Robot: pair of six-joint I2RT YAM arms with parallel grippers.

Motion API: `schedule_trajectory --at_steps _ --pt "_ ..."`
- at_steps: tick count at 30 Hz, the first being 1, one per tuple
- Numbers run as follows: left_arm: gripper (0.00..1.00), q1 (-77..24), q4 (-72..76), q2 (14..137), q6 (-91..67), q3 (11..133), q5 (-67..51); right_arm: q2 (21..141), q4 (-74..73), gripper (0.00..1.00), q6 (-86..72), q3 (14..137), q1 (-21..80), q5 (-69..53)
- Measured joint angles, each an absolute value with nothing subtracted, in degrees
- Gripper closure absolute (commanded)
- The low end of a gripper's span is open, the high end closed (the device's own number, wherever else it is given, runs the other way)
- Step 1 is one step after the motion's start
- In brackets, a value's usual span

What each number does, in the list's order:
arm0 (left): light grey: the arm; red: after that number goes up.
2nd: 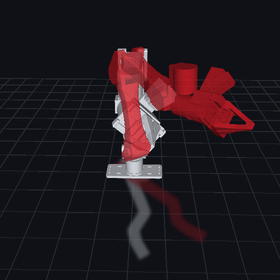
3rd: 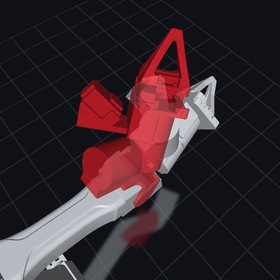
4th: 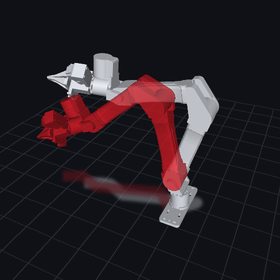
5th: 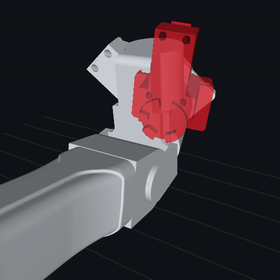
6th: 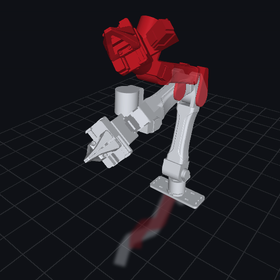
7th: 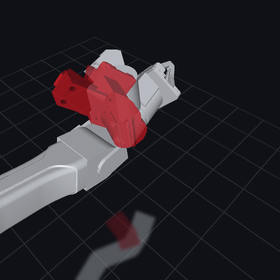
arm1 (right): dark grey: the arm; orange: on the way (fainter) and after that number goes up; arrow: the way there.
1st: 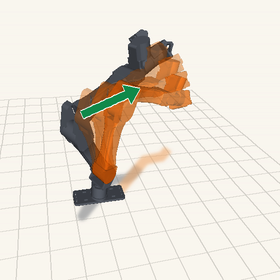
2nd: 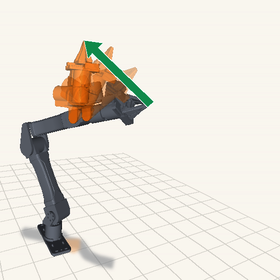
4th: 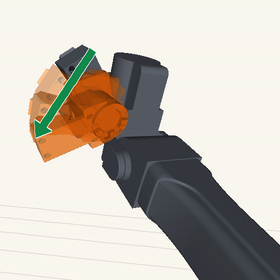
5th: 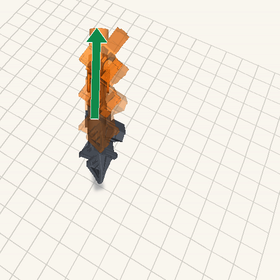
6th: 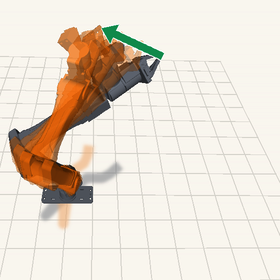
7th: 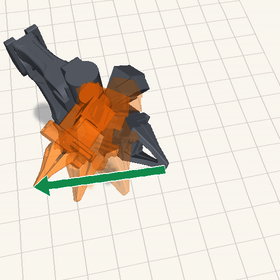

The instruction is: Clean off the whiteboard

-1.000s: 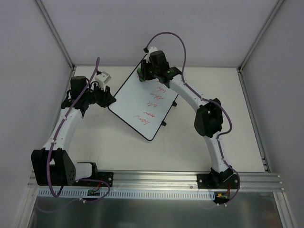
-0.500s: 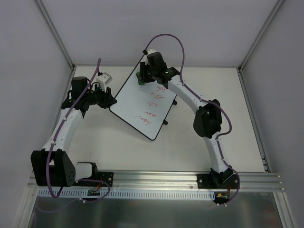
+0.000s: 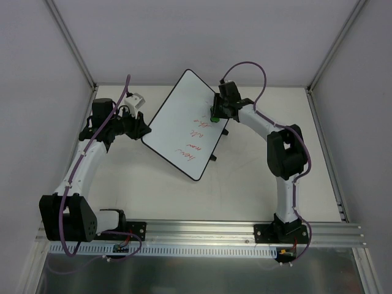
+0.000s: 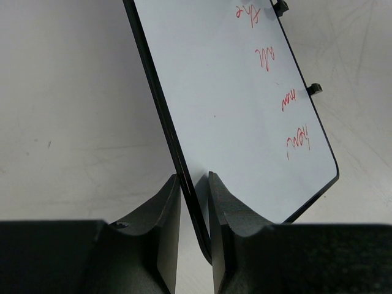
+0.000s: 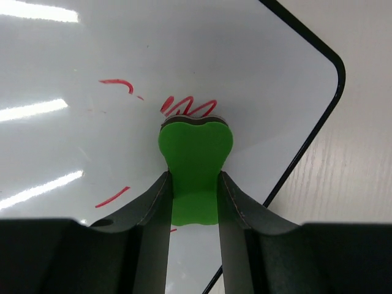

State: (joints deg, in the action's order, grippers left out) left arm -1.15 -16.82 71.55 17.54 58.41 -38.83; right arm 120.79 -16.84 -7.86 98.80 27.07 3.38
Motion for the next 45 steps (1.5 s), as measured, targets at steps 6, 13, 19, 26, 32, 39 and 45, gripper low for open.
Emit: schedule_trajectory --at_steps 6,13,19,26,32,39,45 --pt "1.00 -1.1 -17.0 71.7 17.6 58.8 -39.0 116.7 -10.4 1.00 -9.0 90.6 28.2 2.8" --pt "1.00 -1.1 -17.5 72.0 17.8 59.1 -38.9 115.8 -10.2 1.00 -11.0 92.4 32.4 2.4" --pt "1.00 -1.1 -17.6 72.0 18.1 59.1 -38.9 115.8 -10.3 1.00 -13.4 94.2 33.7 1.2" --pt "1.00 -1.1 -17.6 72.0 18.7 59.1 -39.0 116.5 -10.5 1.00 -15.6 95.2 31.9 -0.1" --pt "1.00 -1.1 -17.7 72.0 18.7 59.1 -39.0 116.6 -6.3 1.00 -19.7 90.6 28.1 0.0" --pt "1.00 -1.1 -17.8 72.0 18.9 59.4 -39.7 116.4 -4.0 1.00 -23.8 83.1 21.7 0.7" --pt "1.00 -1.1 -17.9 72.0 19.1 59.4 -40.0 116.8 -6.6 0.99 -23.3 84.8 21.4 1.3"
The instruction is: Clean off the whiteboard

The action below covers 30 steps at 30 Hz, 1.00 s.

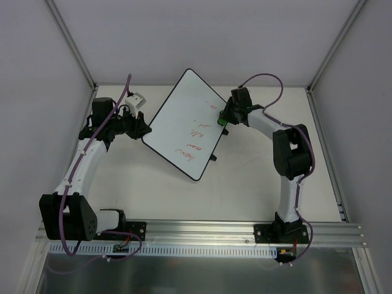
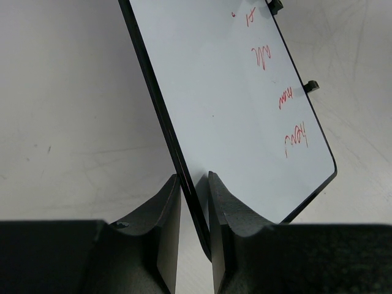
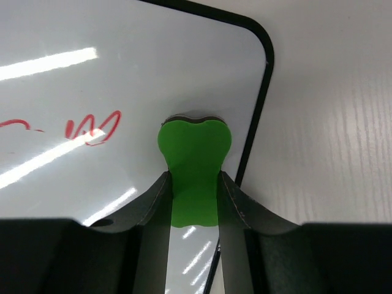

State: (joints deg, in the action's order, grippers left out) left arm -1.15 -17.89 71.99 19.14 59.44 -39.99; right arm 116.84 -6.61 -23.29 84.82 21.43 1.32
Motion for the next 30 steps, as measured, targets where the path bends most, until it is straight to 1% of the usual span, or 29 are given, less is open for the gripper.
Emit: schedule_trajectory --at_steps 6,20,24,30 --pt "1.00 -1.1 -18.0 72.0 19.7 59.4 -40.0 119.7 -9.7 1.00 -23.0 93.1 22.9 1.0" --pt "1.00 -1.2 -19.0 72.0 20.4 59.5 -40.0 127.7 -12.4 1.00 -23.6 113.2 26.9 -4.0" --pt "1.00 -1.2 -19.2 72.0 20.4 59.5 -40.0 127.7 -12.1 1.00 -24.0 113.6 27.7 -3.9" --pt "1.00 -1.2 -19.2 72.0 20.5 59.5 -39.9 124.5 -10.2 1.00 -26.0 104.9 25.3 -3.6"
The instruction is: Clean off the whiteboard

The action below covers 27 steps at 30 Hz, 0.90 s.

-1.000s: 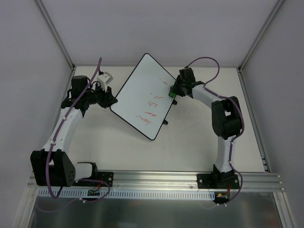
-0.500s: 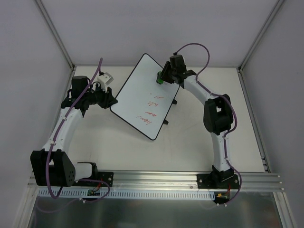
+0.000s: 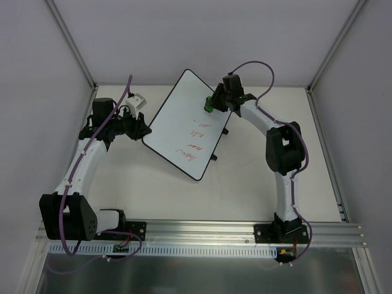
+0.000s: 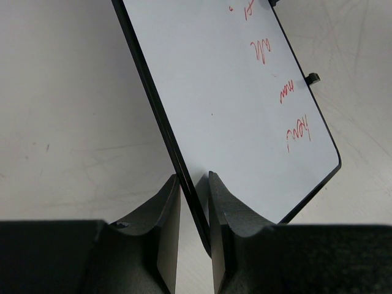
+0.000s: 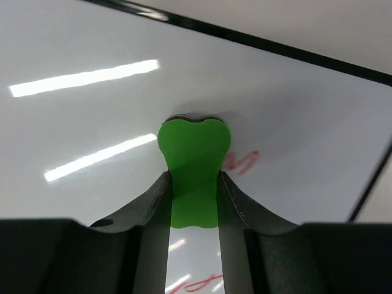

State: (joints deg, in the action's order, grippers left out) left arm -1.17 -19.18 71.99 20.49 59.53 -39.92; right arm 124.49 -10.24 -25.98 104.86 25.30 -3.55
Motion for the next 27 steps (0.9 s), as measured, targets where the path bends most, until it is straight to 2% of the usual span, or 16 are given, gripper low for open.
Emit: schedule_trajectory --at_steps 8,15,27 --pt "1.00 -1.2 -19.2 72.0 20.8 59.6 -39.9 123.5 -14.8 1.00 -26.2 97.6 17.6 -3.0" --pt "1.00 -1.2 -19.2 72.0 20.9 59.7 -40.0 124.1 -17.9 1.00 -23.9 98.7 18.2 -2.8" --pt "1.00 -1.2 -19.9 71.9 21.4 59.7 -39.8 131.0 -23.9 1.00 -19.2 122.4 27.2 -5.5"
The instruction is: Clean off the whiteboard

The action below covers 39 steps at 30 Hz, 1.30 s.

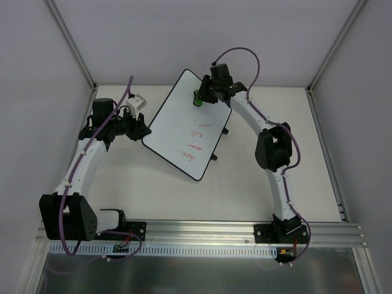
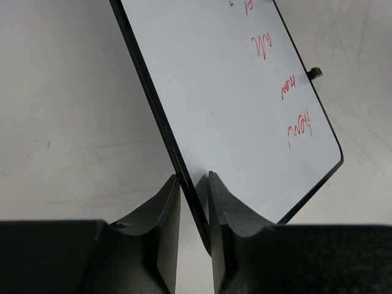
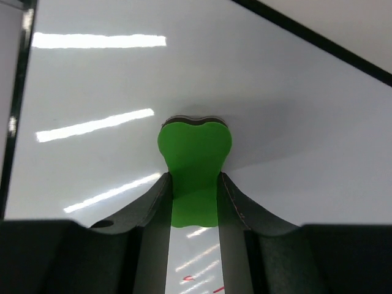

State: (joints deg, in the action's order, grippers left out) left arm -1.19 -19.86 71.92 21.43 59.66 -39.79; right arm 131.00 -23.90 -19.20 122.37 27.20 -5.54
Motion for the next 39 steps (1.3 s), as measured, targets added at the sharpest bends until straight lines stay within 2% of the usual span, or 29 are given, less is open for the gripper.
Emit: schedule_trajectory --at_steps 4,11,16,21,27,34,39 --pt "1.00 -1.2 -20.4 71.9 21.6 59.7 -39.5 132.3 -24.3 1.00 -18.8 125.6 28.7 -6.3" --pt "1.00 -1.5 -20.3 71.8 21.7 59.7 -38.9 132.3 -23.9 1.00 -19.5 123.5 26.7 -7.2" --pt "1.00 -1.6 -20.3 71.8 21.6 59.7 -38.9 130.1 -23.2 1.00 -18.8 116.4 23.4 -6.8" --pt "1.00 -1.6 -20.3 71.8 21.6 59.9 -38.9 124.9 -19.1 1.00 -17.0 104.1 22.3 -6.5" --pt "1.00 -1.6 -20.8 71.9 21.6 60.3 -38.9 117.7 -16.0 1.00 -15.6 94.2 28.3 -3.4" --pt "1.00 -1.5 -21.8 72.3 21.6 60.6 -38.2 115.0 -12.7 1.00 -17.1 95.7 38.0 -1.1" --pt "1.00 -1.5 -22.1 72.7 21.6 60.9 -37.8 115.0 -10.8 1.00 -18.7 97.1 41.0 -0.4"
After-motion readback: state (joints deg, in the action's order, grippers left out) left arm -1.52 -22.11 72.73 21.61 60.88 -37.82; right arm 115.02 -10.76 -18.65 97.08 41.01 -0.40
